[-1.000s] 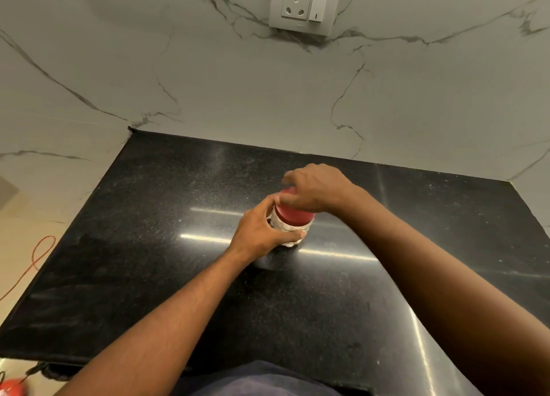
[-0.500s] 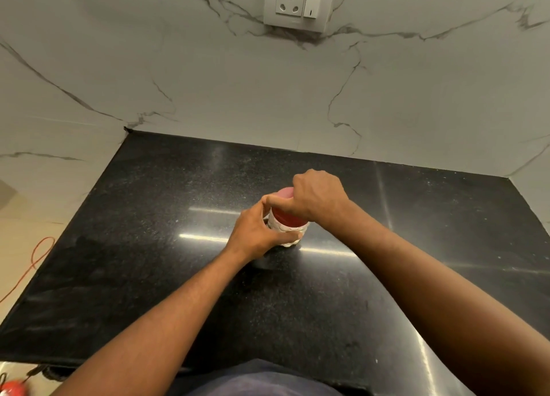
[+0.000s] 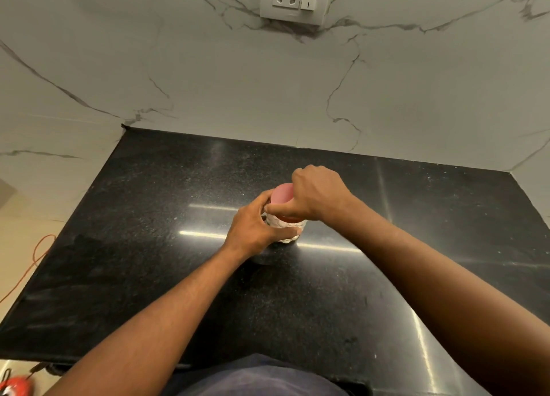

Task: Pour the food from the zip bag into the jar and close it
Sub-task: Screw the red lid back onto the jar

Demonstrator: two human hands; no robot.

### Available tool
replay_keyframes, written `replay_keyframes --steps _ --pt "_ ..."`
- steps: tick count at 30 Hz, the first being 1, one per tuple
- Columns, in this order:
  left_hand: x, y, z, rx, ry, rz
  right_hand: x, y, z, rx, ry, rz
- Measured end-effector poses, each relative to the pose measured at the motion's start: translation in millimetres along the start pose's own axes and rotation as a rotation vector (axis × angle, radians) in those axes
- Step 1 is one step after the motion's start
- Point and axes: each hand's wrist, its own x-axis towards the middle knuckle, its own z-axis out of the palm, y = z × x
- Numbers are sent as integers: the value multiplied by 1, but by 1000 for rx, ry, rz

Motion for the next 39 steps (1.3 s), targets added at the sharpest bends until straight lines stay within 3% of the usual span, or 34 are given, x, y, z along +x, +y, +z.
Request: replay_keyframes --steps 3,5,8,10,15,19,25,32,39 --pt "0 -1 -1 -19 -16 -5 1 1 4 -122 59 64" --pt "0 -1 -2 -30 -22 6 0 11 0 -35 13 -41" --pt "0 -1 -1 -11 -26 20 -5 15 -7 151 -232 -293" --pt "0 -1 -1 -2 -29 22 -7 12 -6 108 -165 -322" --pt "-1 1 -1 -1 -20 4 6 -1 2 46 13 -73" --pt "1 -1 0 -20 -29 -16 10 -14 15 29 44 128" --pt "2 -3 -2 -30 -58 -9 2 -3 15 -51 -73 -54" --pt "3 -5 -1 -7 -48 0 -5 14 21 294 -18 3" --pt "4 -3 -2 23 -42 12 -8 14 29 359 66 32"
